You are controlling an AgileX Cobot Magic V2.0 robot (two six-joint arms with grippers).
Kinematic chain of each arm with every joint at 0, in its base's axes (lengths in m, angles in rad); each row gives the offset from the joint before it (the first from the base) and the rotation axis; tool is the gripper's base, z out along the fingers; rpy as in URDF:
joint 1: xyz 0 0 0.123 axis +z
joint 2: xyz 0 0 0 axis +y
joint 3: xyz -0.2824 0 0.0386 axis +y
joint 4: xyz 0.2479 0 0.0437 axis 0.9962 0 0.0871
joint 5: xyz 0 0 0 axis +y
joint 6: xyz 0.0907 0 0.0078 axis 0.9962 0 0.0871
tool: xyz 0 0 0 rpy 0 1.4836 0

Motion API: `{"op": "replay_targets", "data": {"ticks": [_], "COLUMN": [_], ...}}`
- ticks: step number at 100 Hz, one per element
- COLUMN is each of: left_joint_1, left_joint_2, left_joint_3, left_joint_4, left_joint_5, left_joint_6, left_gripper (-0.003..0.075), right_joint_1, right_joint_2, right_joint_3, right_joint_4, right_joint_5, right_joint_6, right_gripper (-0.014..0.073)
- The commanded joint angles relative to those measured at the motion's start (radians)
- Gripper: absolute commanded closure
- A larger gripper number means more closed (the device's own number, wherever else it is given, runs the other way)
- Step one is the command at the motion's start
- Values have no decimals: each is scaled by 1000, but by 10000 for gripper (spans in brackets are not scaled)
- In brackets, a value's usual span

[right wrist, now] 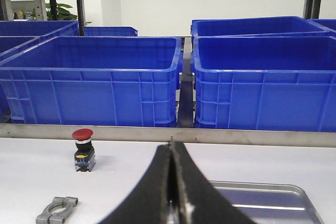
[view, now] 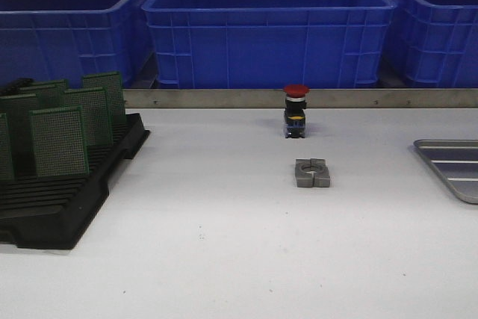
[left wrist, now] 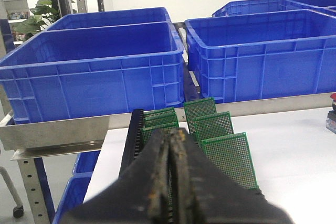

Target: Place circuit board on tray

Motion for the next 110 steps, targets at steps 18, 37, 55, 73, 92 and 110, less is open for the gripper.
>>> {"op": "replay_targets", "data": {"ticks": [18,37,55,73,92,110], "left_joint_1": [1,1,1,1,1,1], "left_joint_2": [-34,-34,-9,96,273,460], "left_joint_3": [-1,-19,-132,-328,-546,-717], "left_joint_4": [-1,-1,-83,-85,-79,-62], "left_joint_5": [-85,-85,0,163,350,508], "left_joint_6": [-10,-10,-10,-10,2,2], "left_gripper": [738,738,738,738,738,738], "right_joint_1": [-3,-3,-3,-3,-3,-3], "right_joint_2": [-22,-22,-22,-22,-22,-22], "right_joint_3": [-12,-12,-12,-12,-12,-12], "right_joint_4": [-12,-12,-12,-12,-12,-12], "right_joint_5": [-84,-84,-84,-84,-84,-84], "right_joint_6": [2,2,2,2,2,2], "right_gripper": [662,662,662,662,662,662]}}
